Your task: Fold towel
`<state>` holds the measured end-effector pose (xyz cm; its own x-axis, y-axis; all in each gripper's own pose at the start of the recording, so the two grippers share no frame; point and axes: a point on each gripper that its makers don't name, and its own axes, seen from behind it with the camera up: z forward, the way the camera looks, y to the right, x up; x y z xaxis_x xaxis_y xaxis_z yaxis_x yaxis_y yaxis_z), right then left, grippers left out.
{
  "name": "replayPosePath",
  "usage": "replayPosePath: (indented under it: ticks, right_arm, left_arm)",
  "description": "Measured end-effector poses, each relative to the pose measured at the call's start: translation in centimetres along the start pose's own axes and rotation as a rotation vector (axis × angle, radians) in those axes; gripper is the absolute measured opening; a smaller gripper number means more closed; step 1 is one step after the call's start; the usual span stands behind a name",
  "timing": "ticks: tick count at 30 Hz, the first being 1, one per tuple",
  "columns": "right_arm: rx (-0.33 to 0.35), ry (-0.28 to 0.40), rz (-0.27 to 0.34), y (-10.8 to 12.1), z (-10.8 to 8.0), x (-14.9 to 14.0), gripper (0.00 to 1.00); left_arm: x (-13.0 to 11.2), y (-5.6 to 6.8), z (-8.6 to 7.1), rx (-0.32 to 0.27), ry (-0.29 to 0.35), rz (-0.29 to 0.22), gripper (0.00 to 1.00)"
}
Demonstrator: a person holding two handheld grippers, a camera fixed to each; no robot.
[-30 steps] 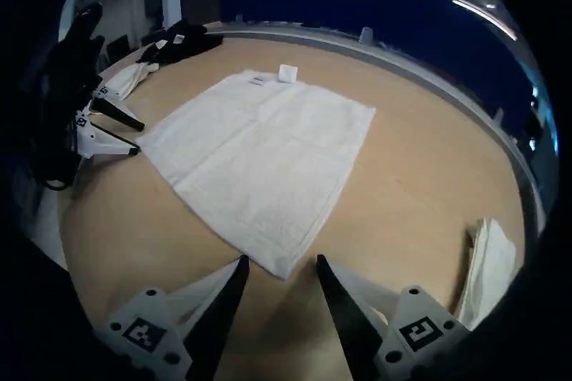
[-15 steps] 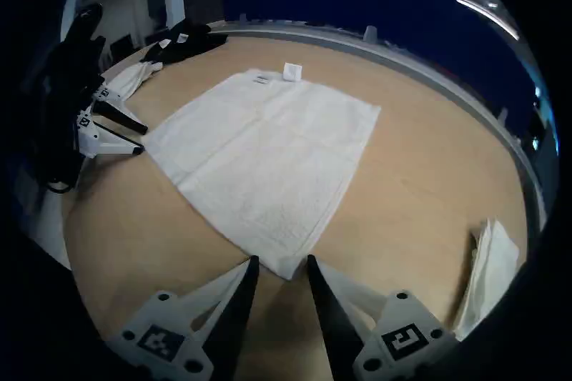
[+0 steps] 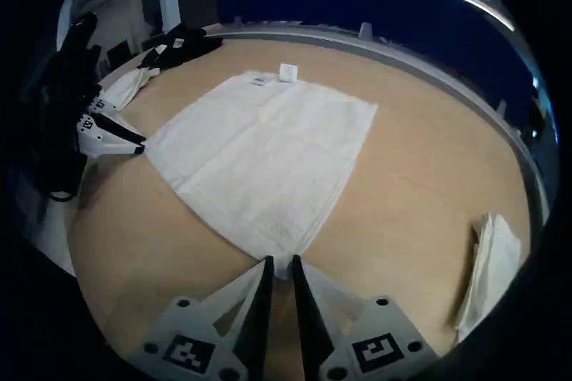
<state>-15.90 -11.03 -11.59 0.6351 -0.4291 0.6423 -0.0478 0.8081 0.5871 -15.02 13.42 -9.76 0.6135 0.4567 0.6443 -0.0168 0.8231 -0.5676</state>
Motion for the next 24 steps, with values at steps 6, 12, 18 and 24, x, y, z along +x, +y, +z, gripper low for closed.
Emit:
replayPosePath:
  ticks: [6, 12, 18, 24]
  right_arm:
    - [0.010, 0.012, 0.036, -0.1, -0.1, 0.5, 0.11]
    - [0.010, 0.016, 0.028, 0.0, -0.4, 0.9, 0.10]
    - [0.009, 0.038, 0.020, 0.2, -1.2, 2.1, 0.10]
    - [0.007, 0.068, 0.022, 0.4, -2.6, 3.8, 0.10]
  left_arm:
    - [0.0, 0.0, 0.0, 0.008, 0.004, -0.016, 0.12]
    - [0.2, 0.0, -0.2, -0.004, 0.004, -0.047, 0.11]
    - [0.9, -0.1, -1.0, -0.007, 0.013, -0.067, 0.11]
    - [2.0, 0.1, -2.4, -0.006, 0.018, -0.078, 0.11]
